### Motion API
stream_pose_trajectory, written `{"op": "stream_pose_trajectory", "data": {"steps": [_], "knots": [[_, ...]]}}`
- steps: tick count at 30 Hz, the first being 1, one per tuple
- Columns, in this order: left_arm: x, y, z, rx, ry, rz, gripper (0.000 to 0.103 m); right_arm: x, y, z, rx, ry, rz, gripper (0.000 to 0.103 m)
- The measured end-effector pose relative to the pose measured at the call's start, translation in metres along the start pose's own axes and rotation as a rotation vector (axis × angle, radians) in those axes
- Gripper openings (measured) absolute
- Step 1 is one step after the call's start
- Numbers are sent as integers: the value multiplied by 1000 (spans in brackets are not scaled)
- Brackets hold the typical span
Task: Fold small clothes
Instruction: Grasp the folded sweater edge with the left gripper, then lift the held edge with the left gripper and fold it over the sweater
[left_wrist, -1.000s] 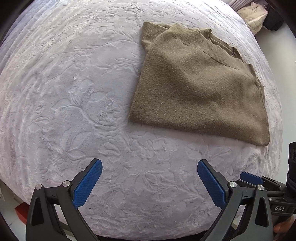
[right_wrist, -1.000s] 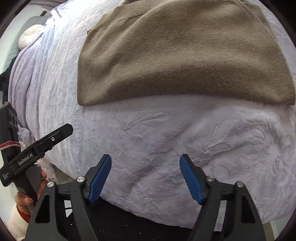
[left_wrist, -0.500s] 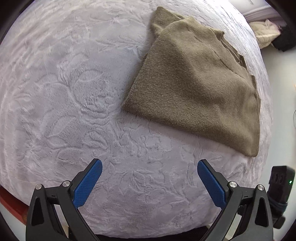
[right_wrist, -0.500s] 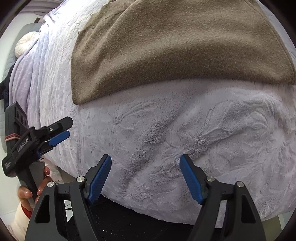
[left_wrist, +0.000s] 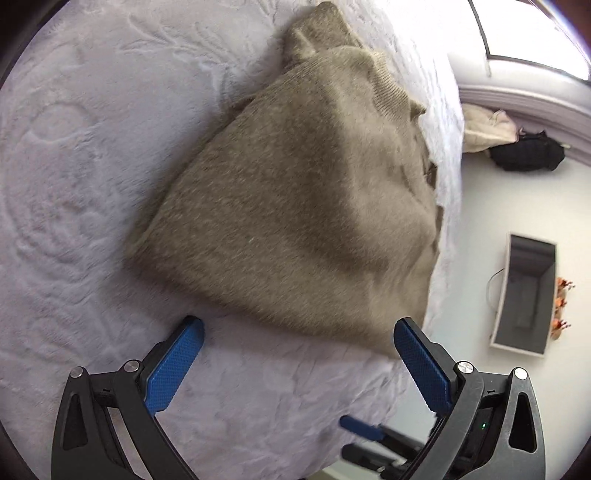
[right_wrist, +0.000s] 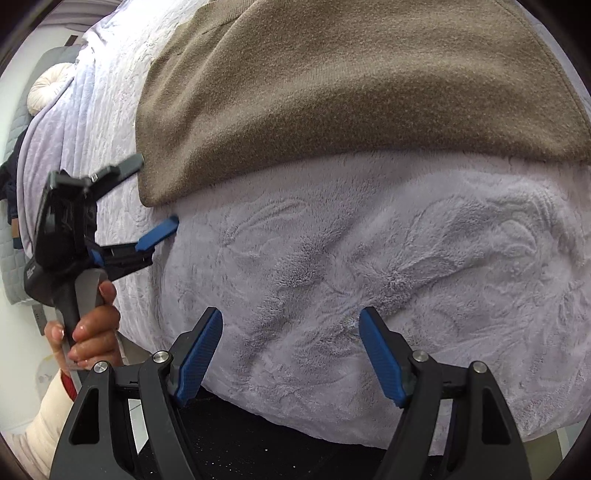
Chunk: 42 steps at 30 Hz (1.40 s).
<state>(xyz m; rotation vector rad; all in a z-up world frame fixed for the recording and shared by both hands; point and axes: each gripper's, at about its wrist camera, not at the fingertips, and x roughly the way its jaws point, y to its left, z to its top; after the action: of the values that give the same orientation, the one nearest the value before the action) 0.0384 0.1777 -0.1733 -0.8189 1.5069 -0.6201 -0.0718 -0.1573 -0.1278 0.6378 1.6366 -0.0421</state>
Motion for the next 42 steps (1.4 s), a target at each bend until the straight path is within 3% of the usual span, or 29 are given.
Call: {"op": "stream_pose_trajectory", "data": {"steps": [8,13,15,17,19,20,21,23,25,28,32,36,42], "knots": [[0,-46,14,79,-88,-89,103,4,1,-2,0,11,13,79],[14,-40,20,90,-106,98,102,3,1,-2,-6,6,13,79],[15,-28,21,64,-113,128,92,2,3,1,-3,-1,17,79],[10,-21,23,29,-130,113,90,0,1,1,1,-6,22,79],[7,-24,28,15,-160,143,79,-1,-3,1,4,-7,23,79],[6,-29,31,31,-176,171,68,-1,-4,1,6,-8,24,79],[6,-35,33,51,-187,202,50,-2,-8,-1,6,-9,25,79],[8,-47,35,119,-195,306,29,-5,-11,-1,9,-14,26,79],[12,-60,35,183,-211,385,21,-9,-14,0,6,-22,24,79],[14,-91,20,382,-269,551,17,-24,-19,6,-4,-56,6,79],[30,-130,-18,754,-364,791,17,-56,-22,36,-25,-127,-8,79],[41,-139,-35,931,-371,855,17,-88,1,75,-115,-172,-29,79],[42,-133,-33,947,-349,852,17,-108,86,143,-323,-134,-53,79]]}}
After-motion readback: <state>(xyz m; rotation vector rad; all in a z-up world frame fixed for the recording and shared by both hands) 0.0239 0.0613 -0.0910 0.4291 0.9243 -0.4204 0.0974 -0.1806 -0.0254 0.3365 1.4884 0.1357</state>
